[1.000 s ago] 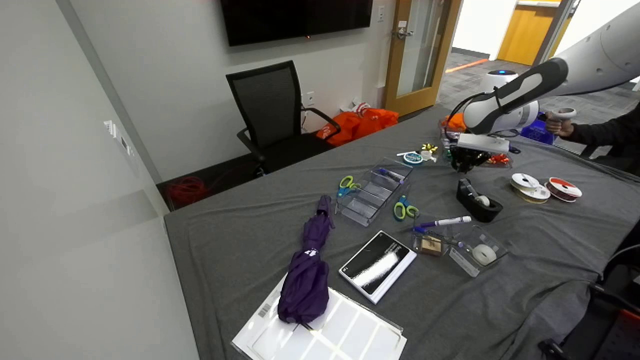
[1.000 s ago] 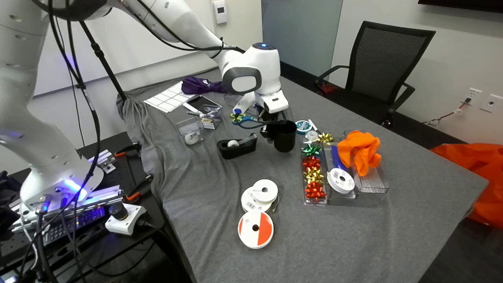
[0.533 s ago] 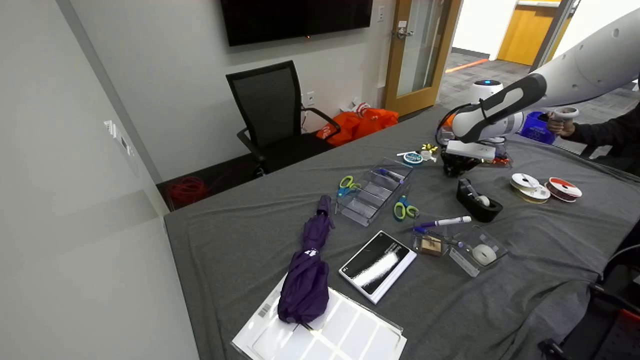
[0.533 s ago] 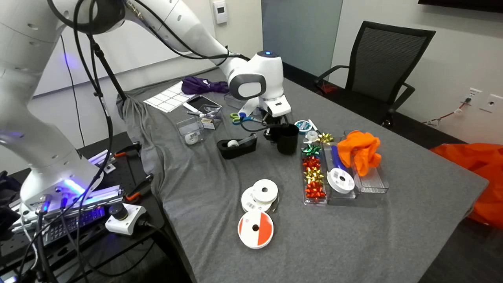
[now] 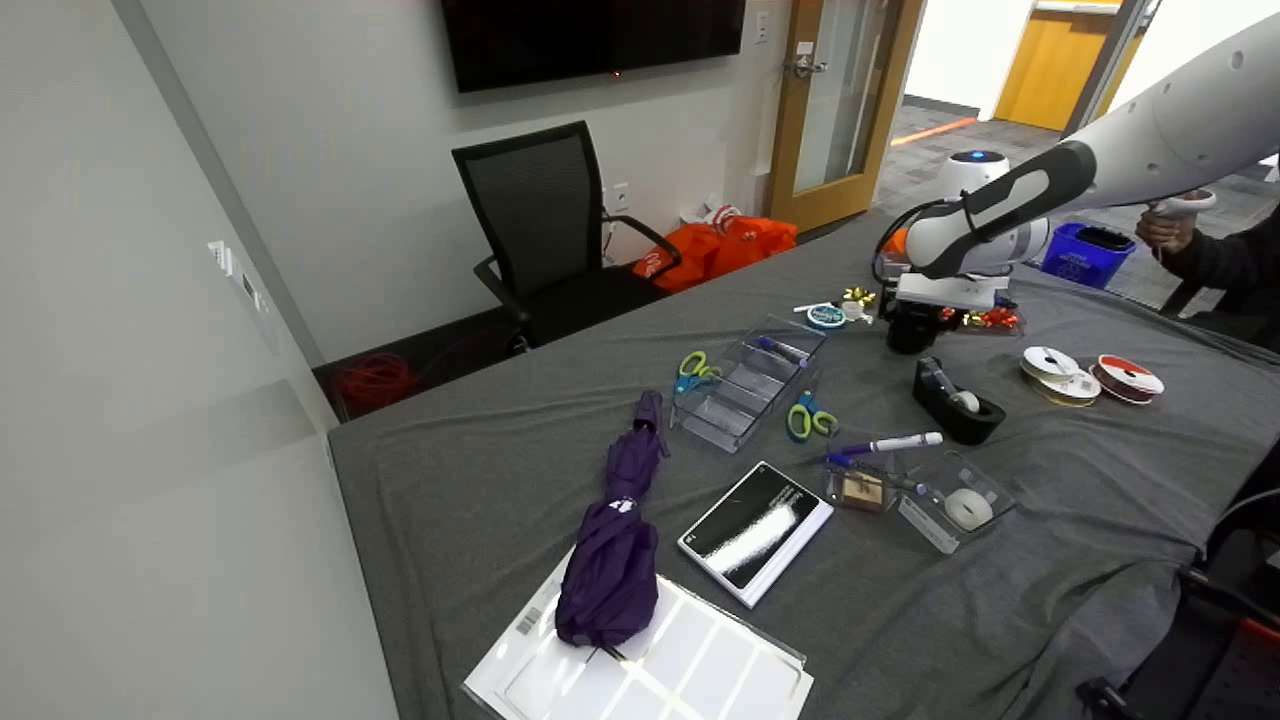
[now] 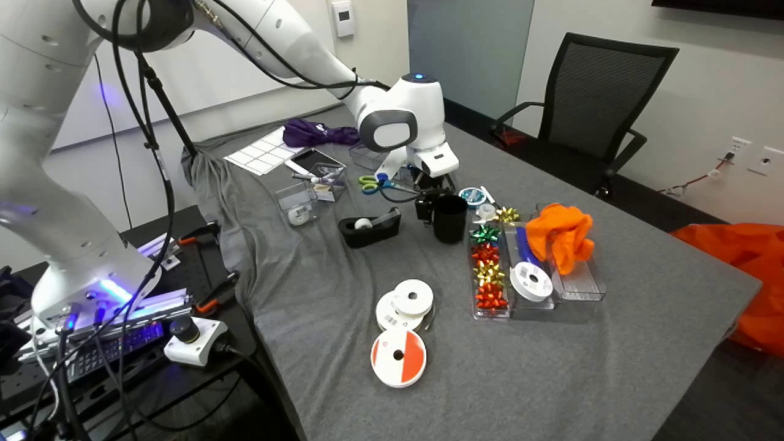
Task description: Pick up the black mug and move it forward on the table
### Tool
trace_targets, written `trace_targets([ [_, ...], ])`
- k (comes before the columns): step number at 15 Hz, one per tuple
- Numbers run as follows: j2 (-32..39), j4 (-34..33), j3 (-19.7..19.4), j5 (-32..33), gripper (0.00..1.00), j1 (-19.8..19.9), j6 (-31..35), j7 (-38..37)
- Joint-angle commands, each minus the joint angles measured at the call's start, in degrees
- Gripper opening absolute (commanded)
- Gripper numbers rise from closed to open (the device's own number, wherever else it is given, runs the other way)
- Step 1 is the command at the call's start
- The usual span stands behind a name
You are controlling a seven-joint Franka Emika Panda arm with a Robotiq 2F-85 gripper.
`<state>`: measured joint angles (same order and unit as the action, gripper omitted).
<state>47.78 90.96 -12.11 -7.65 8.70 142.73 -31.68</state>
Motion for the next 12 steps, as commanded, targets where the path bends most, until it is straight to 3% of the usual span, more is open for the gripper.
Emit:
trace_targets([
  [1,-5.5,6.6,-1.0,0.5,1.0,-0.3,1.7,5.4],
  [12,-22.5,21.9,2.0,-2.7,1.0,4.6,1.9,22.2],
])
